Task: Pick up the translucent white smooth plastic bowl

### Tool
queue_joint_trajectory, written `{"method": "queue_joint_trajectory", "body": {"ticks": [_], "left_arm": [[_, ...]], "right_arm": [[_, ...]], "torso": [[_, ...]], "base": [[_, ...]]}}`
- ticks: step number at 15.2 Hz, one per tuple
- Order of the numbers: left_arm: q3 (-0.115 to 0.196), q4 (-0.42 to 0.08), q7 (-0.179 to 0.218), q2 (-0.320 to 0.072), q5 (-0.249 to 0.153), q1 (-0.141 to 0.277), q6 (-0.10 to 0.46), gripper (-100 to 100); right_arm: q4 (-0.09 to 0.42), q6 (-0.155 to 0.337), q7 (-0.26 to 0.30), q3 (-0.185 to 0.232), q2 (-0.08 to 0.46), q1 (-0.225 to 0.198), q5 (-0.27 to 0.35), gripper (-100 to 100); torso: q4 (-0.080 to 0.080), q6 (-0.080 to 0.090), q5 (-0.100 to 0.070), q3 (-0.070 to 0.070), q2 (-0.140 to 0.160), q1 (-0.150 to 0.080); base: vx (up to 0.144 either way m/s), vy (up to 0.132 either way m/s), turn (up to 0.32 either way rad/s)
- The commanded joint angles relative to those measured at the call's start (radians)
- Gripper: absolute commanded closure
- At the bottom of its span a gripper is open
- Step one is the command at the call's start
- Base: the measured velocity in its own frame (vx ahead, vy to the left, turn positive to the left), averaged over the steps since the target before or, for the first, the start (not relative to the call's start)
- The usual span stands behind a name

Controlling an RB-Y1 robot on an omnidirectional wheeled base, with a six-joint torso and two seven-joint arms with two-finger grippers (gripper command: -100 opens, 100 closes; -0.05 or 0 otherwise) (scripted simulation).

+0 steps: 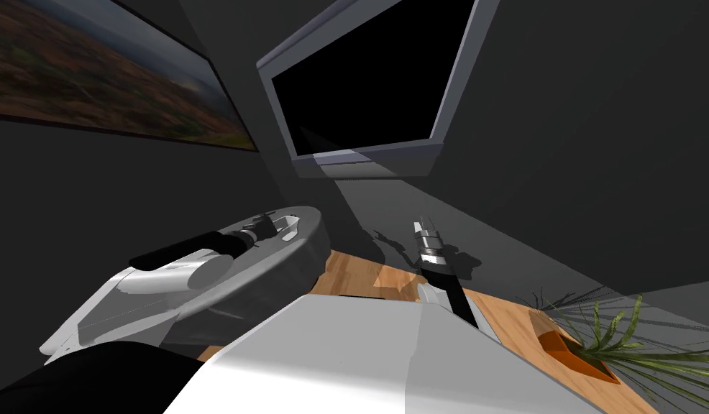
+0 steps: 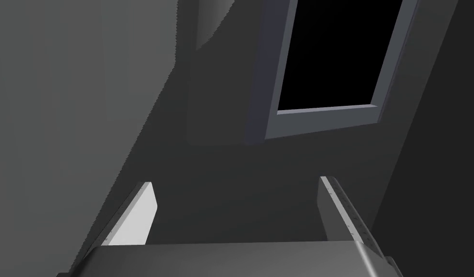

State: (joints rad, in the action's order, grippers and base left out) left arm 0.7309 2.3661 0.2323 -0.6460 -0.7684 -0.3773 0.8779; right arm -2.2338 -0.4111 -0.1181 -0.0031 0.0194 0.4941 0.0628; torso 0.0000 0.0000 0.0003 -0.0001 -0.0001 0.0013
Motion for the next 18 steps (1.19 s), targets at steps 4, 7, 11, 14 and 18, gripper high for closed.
{"method": "queue_joint_trajectory", "body": {"ticks": [4,7,11,14,18], "left_arm": [[0.038,0.0,0.013,-0.02,-0.036,0.004,0.106,-100],[0.07,0.0,0.023,-0.036,-0.066,0.008,0.163,-100],[0.101,-0.001,0.033,-0.052,-0.096,0.012,0.242,-100],[0.131,-0.002,0.042,-0.067,-0.124,0.015,0.297,-100],[0.16,-0.003,0.051,-0.081,-0.151,0.019,0.374,-100]], "right_arm": [[0.0,0.0,0.0,0.0,0.0,0.0,0.0,0],[0.0,0.0,0.0,0.0,0.0,0.0,0.0,0],[0.0,0.0,0.0,0.0,0.0,0.0,0.0,0],[0.0,0.0,0.0,0.0,0.0,0.0,0.0,0],[0.0,0.0,0.0,0.0,0.0,0.0,0.0,0]], "torso": [[0.0,0.0,0.0,0.0,0.0,0.0],[0.0,0.0,0.0,0.0,0.0,0.0],[0.0,0.0,0.0,0.0,0.0,0.0],[0.0,0.0,0.0,0.0,0.0,0.0],[0.0,0.0,0.0,0.0,0.0,0.0]], "base": [[0.003,0.009,-0.077],[0.004,0.01,-0.093],[0.004,0.011,-0.069],[0.005,0.011,-0.051],[0.006,0.013,-0.071]]}}
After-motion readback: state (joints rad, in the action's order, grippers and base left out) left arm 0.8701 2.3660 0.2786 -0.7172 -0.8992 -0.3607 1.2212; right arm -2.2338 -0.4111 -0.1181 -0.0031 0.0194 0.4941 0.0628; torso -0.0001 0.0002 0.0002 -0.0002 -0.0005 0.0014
